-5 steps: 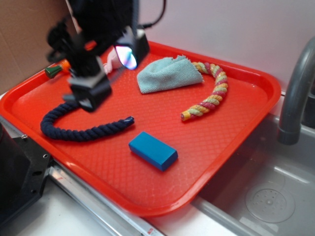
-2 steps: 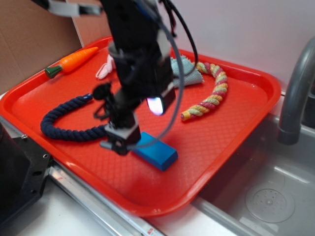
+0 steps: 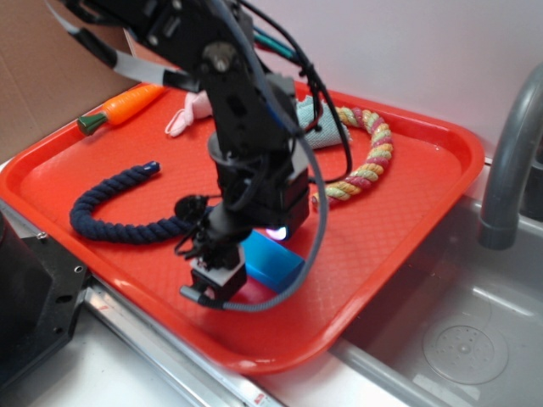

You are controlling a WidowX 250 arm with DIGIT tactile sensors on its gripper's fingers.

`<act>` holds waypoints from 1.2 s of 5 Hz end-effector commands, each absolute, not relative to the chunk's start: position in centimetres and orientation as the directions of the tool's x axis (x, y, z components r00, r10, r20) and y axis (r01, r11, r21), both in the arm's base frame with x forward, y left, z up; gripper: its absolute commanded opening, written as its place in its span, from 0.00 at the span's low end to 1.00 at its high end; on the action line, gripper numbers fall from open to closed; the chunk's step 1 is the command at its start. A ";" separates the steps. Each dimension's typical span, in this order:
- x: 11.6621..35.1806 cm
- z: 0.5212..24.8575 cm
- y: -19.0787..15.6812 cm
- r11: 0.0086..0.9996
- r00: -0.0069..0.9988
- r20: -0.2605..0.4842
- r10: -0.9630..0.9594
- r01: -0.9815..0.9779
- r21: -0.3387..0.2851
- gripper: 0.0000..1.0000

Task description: Grab the blue block.

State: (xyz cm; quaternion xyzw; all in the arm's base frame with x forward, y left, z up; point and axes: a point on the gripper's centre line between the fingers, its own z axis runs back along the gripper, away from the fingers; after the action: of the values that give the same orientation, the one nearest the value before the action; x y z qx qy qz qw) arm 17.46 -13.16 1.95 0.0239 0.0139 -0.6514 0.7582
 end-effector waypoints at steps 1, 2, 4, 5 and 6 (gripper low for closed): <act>17.7 2.4 -13.1 0.147 0.147 0.004 -0.989 0.988 0.052 0.00; 18.3 2.8 -12.4 0.211 0.213 -0.014 -0.977 0.975 0.068 0.00; 19.7 8.8 -9.4 0.657 0.656 0.038 -0.754 0.750 0.082 0.00; 19.9 12.8 -7.5 0.823 0.823 0.022 -0.567 0.566 0.047 0.00; 19.7 16.0 -4.8 0.939 0.939 0.002 -0.343 0.343 -0.034 0.00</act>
State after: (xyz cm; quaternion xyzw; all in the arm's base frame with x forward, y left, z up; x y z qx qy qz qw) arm 20.11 -4.03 14.74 -0.0158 0.0337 -0.1707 0.9846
